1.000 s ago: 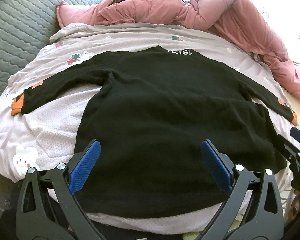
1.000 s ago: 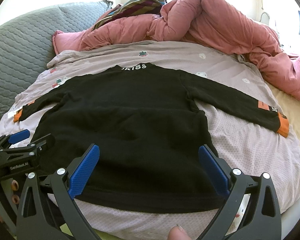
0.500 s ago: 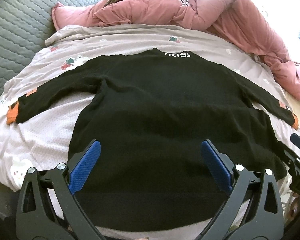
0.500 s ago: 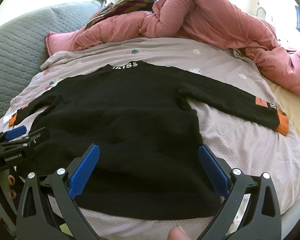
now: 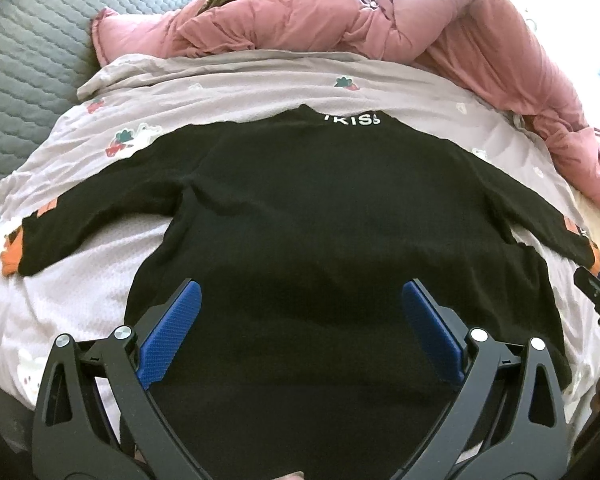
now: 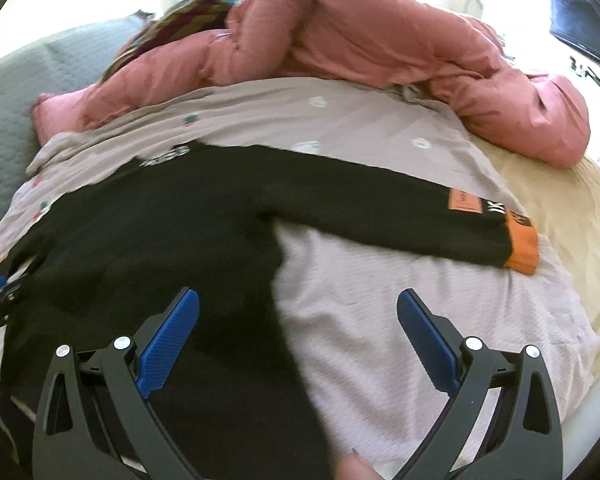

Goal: Fold small clothes
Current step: 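Move the right gripper to the orange sleeve cuff and grasp it, then lift the cuff with the right gripper and fold the sleeve across the body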

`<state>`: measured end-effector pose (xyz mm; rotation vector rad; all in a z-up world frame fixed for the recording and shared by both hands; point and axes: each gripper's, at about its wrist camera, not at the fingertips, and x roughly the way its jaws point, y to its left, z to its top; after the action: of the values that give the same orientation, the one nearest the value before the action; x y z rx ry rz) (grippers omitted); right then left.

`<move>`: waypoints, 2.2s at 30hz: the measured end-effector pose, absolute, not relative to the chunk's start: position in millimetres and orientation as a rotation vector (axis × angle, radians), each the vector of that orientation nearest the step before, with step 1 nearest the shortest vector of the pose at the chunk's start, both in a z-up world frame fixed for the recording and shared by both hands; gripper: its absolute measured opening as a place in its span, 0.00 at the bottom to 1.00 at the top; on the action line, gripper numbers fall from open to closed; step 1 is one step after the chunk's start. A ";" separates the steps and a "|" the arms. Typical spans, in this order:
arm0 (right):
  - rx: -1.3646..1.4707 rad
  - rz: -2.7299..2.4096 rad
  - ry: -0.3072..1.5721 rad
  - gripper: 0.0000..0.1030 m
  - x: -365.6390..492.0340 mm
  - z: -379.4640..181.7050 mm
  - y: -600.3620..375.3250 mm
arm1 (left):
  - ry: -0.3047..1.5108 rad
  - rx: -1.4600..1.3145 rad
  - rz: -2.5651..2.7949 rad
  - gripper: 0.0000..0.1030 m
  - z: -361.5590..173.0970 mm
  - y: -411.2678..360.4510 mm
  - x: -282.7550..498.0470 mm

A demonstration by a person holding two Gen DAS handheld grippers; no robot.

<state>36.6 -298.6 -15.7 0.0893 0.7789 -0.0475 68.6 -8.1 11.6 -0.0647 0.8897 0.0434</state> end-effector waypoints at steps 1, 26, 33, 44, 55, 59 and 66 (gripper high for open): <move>0.092 -0.062 0.780 0.96 40.2 -15.7 -304.1 | 0.892 -0.065 0.043 0.91 11.7 -7.6 72.2; 0.311 -0.449 0.796 0.95 86.3 -34.9 -474.6 | 0.923 -0.050 0.021 0.91 11.2 -26.5 160.7; 0.345 -0.507 0.826 0.95 101.9 -46.2 -502.1 | 0.922 -0.048 0.026 0.91 8.5 -26.4 186.3; 0.390 -0.496 0.907 0.52 123.1 -69.7 -521.6 | 0.935 -0.043 0.013 0.91 -0.3 -28.0 227.7; 0.364 -0.438 0.777 0.16 103.8 -28.2 -496.7 | 0.965 -0.055 0.007 0.91 -29.7 -17.5 231.0; 0.319 -0.470 0.756 0.16 103.9 -12.3 -490.7 | 0.946 -0.080 0.006 0.91 -26.9 -7.2 226.2; 0.242 -0.375 0.695 0.14 120.7 25.8 -455.6 | 0.918 -0.106 0.010 0.91 -20.2 9.0 220.5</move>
<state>120.7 -455.6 25.8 0.2418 0.6947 -0.3750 220.5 9.0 -20.2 -0.1055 0.9176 0.0099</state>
